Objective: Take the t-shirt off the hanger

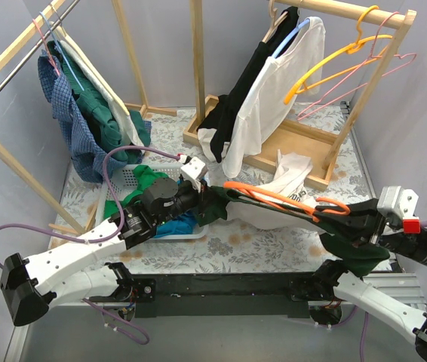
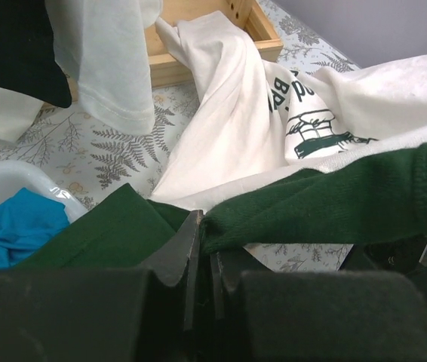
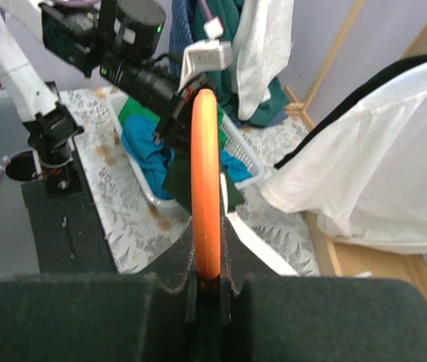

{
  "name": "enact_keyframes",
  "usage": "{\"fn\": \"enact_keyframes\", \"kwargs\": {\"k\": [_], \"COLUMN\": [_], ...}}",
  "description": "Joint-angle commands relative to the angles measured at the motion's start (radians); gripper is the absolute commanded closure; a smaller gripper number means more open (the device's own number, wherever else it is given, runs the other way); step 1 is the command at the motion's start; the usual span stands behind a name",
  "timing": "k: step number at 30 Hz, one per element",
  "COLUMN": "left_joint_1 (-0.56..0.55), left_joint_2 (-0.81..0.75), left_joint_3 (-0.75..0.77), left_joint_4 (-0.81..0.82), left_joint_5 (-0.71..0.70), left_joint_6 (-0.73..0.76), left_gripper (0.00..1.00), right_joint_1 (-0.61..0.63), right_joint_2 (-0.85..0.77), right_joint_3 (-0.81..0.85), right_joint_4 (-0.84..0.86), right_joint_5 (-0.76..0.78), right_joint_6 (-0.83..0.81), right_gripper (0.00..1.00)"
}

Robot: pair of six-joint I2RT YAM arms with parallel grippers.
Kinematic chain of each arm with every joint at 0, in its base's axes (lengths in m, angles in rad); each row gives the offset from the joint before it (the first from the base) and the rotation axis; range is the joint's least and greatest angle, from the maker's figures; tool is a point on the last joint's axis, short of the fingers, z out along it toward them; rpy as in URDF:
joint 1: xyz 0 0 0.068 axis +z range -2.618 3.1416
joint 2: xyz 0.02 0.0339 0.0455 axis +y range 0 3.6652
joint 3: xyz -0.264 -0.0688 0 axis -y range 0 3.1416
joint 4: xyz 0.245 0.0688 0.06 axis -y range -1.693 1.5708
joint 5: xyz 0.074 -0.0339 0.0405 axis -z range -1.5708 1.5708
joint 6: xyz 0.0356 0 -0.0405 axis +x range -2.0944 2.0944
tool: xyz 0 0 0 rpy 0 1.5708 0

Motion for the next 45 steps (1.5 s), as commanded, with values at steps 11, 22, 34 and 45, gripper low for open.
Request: {"fn": "enact_keyframes", "kwargs": {"k": [11,22,34,45], "left_joint_1": [0.027,0.008,0.001,-0.002], "left_joint_2": [0.065,0.171,-0.066,0.061], "left_joint_3": [0.085,0.260,0.358,0.722], "left_joint_4": [-0.037,-0.105,-0.382,-0.602], "left_joint_5": [0.112,0.255,0.398,0.467], "left_joint_6": [0.032,0.096,0.197,0.351], "left_gripper": [1.00,1.00,0.30,0.26], "right_joint_1": [0.001,0.001,0.001,0.000], "right_joint_2": [0.033,0.172,0.186,0.321], "right_joint_3": [-0.186,-0.358,-0.249,-0.108], "right_joint_4": [0.685,1.124,0.783,0.474], "right_joint_5": [0.082,0.200,0.199,-0.115], "right_joint_6": [0.022,0.022,0.046,0.053], "right_gripper": [0.99,0.99,0.99,0.99]}}
